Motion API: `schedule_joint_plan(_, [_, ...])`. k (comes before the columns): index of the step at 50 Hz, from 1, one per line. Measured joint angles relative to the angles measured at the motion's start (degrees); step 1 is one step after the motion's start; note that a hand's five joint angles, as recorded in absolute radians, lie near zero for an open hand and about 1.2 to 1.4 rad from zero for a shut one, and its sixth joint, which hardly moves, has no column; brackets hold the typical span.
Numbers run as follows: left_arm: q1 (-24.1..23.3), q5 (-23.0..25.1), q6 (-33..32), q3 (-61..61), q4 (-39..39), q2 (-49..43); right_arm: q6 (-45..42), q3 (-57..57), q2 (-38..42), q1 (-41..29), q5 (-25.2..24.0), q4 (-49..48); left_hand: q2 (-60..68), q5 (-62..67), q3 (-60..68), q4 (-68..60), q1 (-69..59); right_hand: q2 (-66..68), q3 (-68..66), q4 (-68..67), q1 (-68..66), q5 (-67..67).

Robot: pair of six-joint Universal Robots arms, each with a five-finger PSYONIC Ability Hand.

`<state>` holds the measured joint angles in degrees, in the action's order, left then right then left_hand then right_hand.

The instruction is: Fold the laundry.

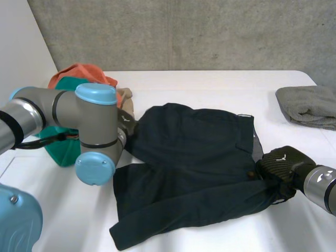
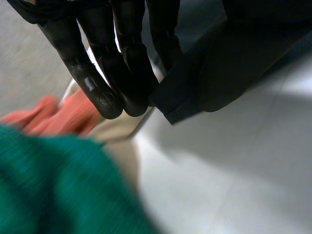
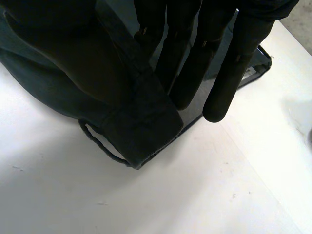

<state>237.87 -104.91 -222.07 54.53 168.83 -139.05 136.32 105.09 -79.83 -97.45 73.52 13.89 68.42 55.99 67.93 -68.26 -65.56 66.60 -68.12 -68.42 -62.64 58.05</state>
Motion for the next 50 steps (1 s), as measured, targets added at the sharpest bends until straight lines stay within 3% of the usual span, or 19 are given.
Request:
schedule_joint_plan(3, [-1.6, -7.4, -2.4, 0.9, -1.1, 1.3, 0.0, 0.2, -0.2, -0.7, 0.0, 0.0, 0.0, 0.0, 0.0, 0.0, 0.0, 0.0, 0.0, 0.0, 0.0, 0.0])
schedule_joint_plan(6, [-3.1, -10.9, -3.6, 2.1, -2.0, 2.7, -0.1, 0.3, -0.3, -1.7, 0.2, 0.0, 0.0, 0.0, 0.0, 0.0, 0.0, 0.0, 0.0, 0.0, 0.0, 0.0])
schedule_joint_plan(9, [-4.0, -11.1, -3.4, 2.7, -2.4, 3.8, -0.1, 0.3, -0.3, -2.4, 0.3, 0.0, -0.3, -0.1, -0.3, 0.1, 0.1, 0.0, 0.0, 0.0, 0.0, 0.0])
schedule_joint_plan(10, [-4.2, -10.8, -3.1, 2.9, -2.6, 4.2, -0.1, 0.3, -0.3, -2.7, 0.4, 0.0, -5.4, -2.8, -5.1, 4.5, 2.9, 0.0, 0.0, 0.0, 0.0, 0.0])
schedule_joint_plan(12, [-4.5, -10.0, -2.0, 3.0, -3.0, 5.1, -0.1, 0.3, -0.3, -3.2, 0.6, 0.0, -23.0, -19.3, -21.2, 21.6, 22.0, 0.0, 0.0, 0.0, 0.0, 0.0])
schedule_joint_plan(13, [-4.5, -10.0, -2.0, 3.0, -3.0, 5.1, -0.1, 0.3, -0.3, -3.2, 0.6, 0.0, -23.0, -19.3, -21.2, 21.6, 22.0, 0.0, 0.0, 0.0, 0.0, 0.0])
schedule_joint_plan(14, [-4.6, -9.1, -0.5, 3.1, -3.5, 6.1, 0.0, 0.2, -0.3, -3.6, 0.7, 0.0, -44.2, -41.9, -43.4, 44.4, 47.0, 0.0, 0.0, 0.0, 0.0, 0.0])
schedule_joint_plan(17, [-4.3, -8.1, 1.7, 3.2, -4.3, 7.7, 0.0, 0.1, -0.2, -4.1, 0.8, -0.1, -54.2, -52.1, -53.5, 54.3, 53.0, 0.0, 0.0, 0.0, 0.0, 0.0])
schedule_joint_plan(25, [-3.0, -4.7, 10.1, 7.4, -6.4, 16.8, 1.8, -1.5, -0.3, -5.5, 0.9, -0.7, -54.6, -52.3, -54.0, 54.7, 52.5, 0.0, 0.0, 0.0, 0.0, 0.0])
schedule_joint_plan(36, [-6.4, 4.7, 24.5, 26.0, -14.3, 35.1, 17.1, -8.5, 1.2, -6.2, 2.2, -1.5, -46.5, -43.8, -45.9, 46.2, 43.6, 0.0, 0.0, 0.0, 0.0, 0.0])
schedule_joint_plan(42, [-9.1, 6.2, 28.6, 33.2, -16.7, 37.6, 23.1, -10.1, 1.6, -5.0, 4.2, -1.5, -46.5, -43.8, -45.9, 46.2, 43.6, 0.0, 0.0, 0.0, 0.0, 0.0])
schedule_joint_plan(50, [-11.1, 6.0, 29.6, 35.9, -14.0, 33.4, 26.7, -9.8, 1.3, -3.4, 5.7, -2.1, -46.5, -43.8, -45.9, 46.2, 43.6, 0.0, 0.0, 0.0, 0.0, 0.0])
